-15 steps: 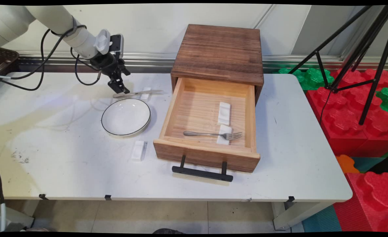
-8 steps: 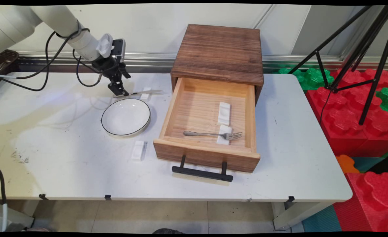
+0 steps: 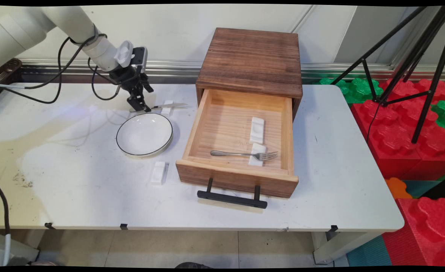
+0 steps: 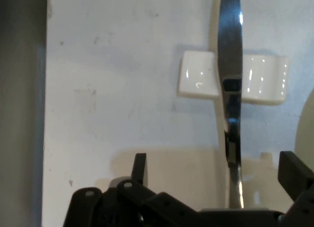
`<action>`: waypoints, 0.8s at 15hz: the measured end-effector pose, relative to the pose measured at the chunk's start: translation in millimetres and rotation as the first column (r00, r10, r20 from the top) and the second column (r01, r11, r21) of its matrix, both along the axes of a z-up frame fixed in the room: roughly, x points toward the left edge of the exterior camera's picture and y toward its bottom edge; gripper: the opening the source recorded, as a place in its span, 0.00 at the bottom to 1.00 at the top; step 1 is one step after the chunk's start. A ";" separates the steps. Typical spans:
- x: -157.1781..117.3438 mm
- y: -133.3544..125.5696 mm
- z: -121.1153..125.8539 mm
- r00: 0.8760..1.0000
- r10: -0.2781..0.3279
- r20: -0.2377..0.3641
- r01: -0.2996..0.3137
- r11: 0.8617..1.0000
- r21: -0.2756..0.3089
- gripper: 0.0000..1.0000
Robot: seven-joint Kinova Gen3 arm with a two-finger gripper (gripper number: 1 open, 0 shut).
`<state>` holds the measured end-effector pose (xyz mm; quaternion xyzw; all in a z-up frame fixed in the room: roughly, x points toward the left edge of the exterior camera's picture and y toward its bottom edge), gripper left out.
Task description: Pick up the knife from the left of the white plate
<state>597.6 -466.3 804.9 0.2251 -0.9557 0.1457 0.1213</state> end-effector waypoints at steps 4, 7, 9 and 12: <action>0.0 -7.8 -2.2 1.000 0.002 -0.013 -0.002 1.000 0.003 1.00; 0.2 -10.8 -4.3 1.000 0.007 -0.019 -0.006 1.000 0.012 1.00; 0.1 -12.5 -6.1 1.000 0.010 -0.024 -0.009 1.000 0.020 1.00; -1.1 -15.9 -8.5 0.999 0.013 -0.031 -0.012 0.999 0.030 1.00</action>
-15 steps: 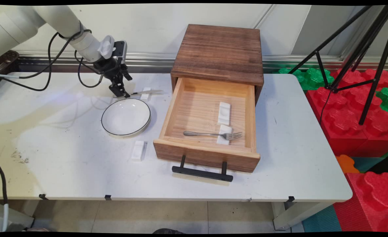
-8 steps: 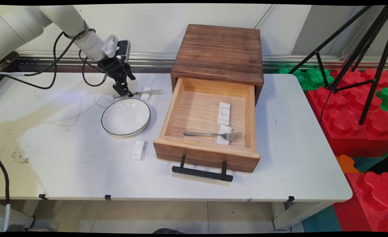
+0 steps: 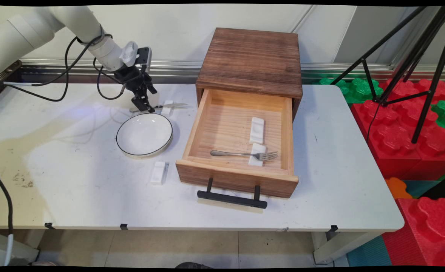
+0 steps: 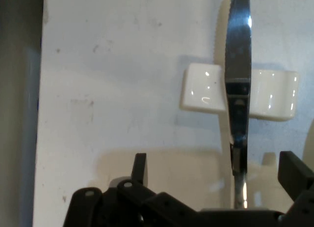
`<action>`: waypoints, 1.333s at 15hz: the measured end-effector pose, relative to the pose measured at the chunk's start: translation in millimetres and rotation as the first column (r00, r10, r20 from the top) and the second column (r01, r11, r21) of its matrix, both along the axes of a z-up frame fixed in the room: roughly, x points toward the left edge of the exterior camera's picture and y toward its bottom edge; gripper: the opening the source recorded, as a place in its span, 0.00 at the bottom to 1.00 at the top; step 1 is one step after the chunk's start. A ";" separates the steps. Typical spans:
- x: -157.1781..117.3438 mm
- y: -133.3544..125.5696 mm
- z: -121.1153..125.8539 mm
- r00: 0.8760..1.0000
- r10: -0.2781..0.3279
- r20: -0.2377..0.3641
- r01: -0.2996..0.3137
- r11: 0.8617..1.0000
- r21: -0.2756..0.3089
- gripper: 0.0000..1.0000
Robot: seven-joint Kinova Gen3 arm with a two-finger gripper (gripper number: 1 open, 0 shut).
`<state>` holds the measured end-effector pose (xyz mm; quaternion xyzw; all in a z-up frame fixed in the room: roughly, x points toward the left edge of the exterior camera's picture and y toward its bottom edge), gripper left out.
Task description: Pick up the knife from the left of the white plate, then place the picked object into the drawer
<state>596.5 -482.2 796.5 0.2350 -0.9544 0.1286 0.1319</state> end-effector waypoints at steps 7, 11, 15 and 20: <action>-0.4 -4.1 -1.9 1.000 0.004 -0.007 -0.004 1.000 0.013 0.00; 0.6 -4.0 -2.6 1.000 0.006 -0.007 -0.006 1.000 0.024 0.00; 0.8 -3.8 -1.9 1.000 0.011 -0.010 -0.011 0.999 0.030 0.00; 3.1 -1.0 6.4 1.000 0.019 -0.017 -0.018 0.999 0.027 0.00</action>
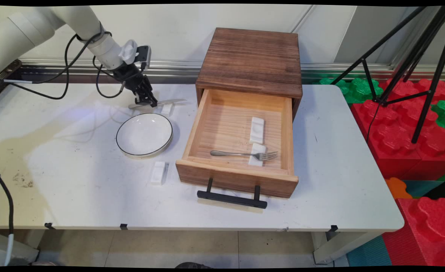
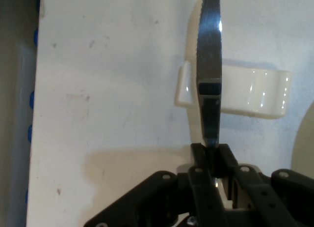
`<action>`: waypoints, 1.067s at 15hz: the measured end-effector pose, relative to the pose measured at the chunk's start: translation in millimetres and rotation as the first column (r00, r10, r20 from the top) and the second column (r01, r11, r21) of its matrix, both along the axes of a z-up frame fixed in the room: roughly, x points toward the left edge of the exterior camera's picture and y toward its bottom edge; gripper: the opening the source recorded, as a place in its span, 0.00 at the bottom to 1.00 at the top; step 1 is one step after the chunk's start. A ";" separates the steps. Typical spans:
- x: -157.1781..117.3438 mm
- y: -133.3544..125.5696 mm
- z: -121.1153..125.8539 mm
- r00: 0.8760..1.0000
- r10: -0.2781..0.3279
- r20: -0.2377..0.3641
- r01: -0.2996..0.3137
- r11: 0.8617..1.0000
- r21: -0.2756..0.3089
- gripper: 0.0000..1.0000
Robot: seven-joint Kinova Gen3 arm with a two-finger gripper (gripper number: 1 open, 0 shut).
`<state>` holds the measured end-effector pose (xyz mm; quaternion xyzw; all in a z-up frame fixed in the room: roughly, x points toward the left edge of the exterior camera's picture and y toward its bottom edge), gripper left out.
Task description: Place the picked object into the drawer
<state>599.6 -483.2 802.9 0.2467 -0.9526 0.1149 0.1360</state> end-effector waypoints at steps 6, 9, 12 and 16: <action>3.0 14.9 25.2 1.000 -0.011 -0.010 0.011 1.000 -0.017 0.00; 1.7 24.1 43.1 0.999 -0.029 -0.019 0.029 0.999 -0.033 0.00; -2.0 34.6 62.5 0.998 -0.045 -0.038 0.043 0.998 -0.049 0.00; -15.0 48.8 90.8 0.994 -0.060 -0.096 0.054 0.996 -0.072 0.00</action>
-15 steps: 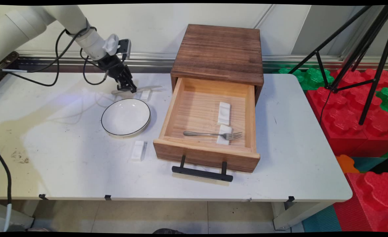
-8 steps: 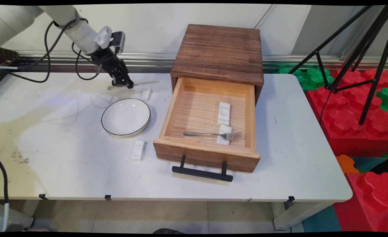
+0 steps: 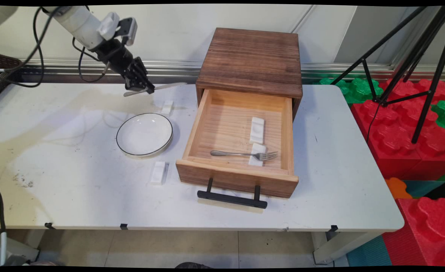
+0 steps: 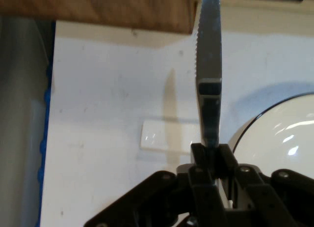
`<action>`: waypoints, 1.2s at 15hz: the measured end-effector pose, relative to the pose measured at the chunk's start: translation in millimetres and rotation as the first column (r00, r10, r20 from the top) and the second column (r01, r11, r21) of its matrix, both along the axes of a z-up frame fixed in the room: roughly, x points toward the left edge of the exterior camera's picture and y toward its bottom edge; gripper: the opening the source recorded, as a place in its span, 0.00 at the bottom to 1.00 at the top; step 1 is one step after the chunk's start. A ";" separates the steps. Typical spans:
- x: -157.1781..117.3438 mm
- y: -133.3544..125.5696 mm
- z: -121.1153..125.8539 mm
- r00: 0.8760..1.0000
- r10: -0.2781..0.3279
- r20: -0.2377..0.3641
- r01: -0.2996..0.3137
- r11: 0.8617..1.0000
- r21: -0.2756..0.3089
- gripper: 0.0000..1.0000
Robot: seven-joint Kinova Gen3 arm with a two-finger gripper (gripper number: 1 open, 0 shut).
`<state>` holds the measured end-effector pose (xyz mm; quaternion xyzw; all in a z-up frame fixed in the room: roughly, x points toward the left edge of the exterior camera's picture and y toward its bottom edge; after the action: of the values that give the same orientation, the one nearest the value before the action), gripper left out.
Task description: Place the picked object into the drawer
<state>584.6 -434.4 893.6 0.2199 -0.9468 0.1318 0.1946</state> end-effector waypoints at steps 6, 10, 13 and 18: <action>-35.1 16.3 38.2 0.995 -0.044 -0.086 0.040 0.998 -0.045 0.00; -67.0 21.7 53.8 0.988 -0.065 -0.138 0.055 0.996 -0.073 0.00; -90.1 24.6 62.1 0.983 -0.082 -0.162 0.067 0.993 -0.094 0.00; -131.2 25.6 71.3 0.976 -0.113 -0.184 0.090 0.987 -0.129 0.00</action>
<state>453.4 -408.8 964.9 0.1705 -0.9242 0.1567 0.3038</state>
